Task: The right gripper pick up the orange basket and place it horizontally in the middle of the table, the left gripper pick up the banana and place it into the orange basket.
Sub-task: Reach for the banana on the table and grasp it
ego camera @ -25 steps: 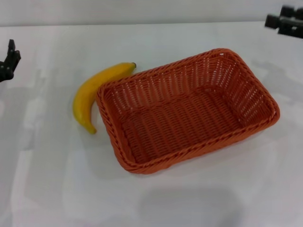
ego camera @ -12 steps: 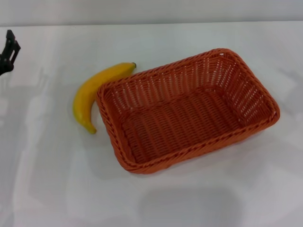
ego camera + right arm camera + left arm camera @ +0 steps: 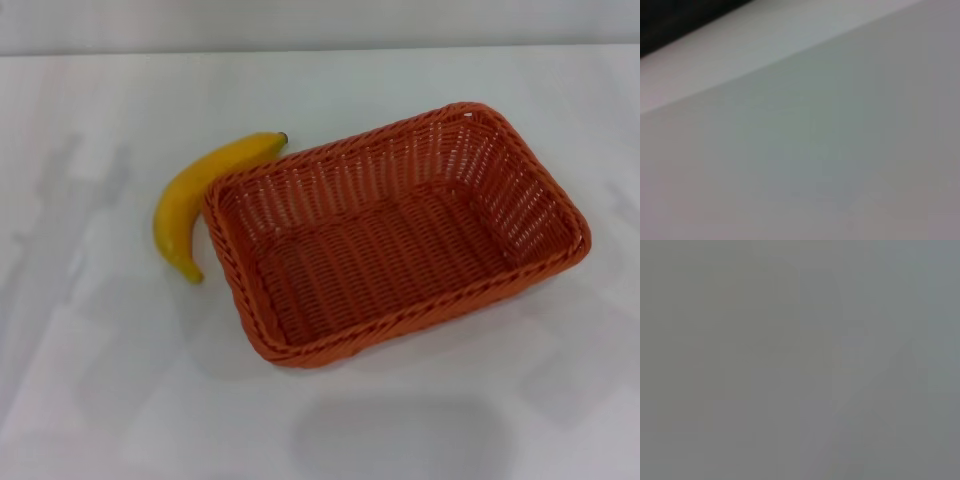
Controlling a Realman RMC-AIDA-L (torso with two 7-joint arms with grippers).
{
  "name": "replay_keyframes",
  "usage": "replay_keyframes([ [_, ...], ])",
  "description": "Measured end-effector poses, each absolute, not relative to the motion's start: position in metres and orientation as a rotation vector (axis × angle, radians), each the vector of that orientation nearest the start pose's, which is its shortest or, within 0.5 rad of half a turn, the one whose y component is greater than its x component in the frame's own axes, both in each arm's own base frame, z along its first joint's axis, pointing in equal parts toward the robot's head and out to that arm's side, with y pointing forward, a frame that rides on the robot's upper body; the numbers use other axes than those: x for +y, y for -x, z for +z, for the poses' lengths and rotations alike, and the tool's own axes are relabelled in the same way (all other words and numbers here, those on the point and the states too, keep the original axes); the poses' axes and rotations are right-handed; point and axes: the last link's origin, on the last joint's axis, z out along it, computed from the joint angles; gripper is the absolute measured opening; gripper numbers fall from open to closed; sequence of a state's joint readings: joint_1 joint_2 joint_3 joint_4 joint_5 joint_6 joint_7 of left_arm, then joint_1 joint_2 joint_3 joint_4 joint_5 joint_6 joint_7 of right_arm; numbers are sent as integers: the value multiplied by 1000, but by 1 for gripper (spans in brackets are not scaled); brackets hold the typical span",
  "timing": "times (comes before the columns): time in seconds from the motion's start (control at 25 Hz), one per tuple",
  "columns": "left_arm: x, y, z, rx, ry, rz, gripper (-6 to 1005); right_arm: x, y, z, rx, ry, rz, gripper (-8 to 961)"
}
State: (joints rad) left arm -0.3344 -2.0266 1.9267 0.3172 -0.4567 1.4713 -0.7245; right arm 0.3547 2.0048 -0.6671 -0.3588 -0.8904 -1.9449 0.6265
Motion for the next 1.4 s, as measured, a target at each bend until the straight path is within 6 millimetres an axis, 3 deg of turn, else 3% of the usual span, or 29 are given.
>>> replay_keyframes([
  [0.08,313,272,64,-602,1546,-1691,860,281,-280,119,-119,1592,1333,854],
  [0.24,318,249,85,-630,1754,-1912,860,286,-286,117,-45,1596,1318,854],
  [0.36,325,231,96,-669,1972,-1986,860,287,-288,117,-24,1598,1307,854],
  [0.48,335,210,99,-715,2257,-1951,860,286,-293,117,0,1594,1290,854],
  [0.64,351,190,90,-821,2594,-1726,860,288,-298,117,36,1590,1261,854],
  [0.84,376,175,64,-987,2890,-1214,860,288,-304,115,75,1589,1231,854],
  [0.96,388,173,51,-1041,2951,-941,860,288,-307,116,90,1586,1218,854],
  [1.24,411,162,50,-1031,2950,-692,860,290,-319,120,166,1578,1173,854],
  [1.4,425,156,48,-1036,2941,-439,860,290,-326,122,202,1571,1151,854],
])
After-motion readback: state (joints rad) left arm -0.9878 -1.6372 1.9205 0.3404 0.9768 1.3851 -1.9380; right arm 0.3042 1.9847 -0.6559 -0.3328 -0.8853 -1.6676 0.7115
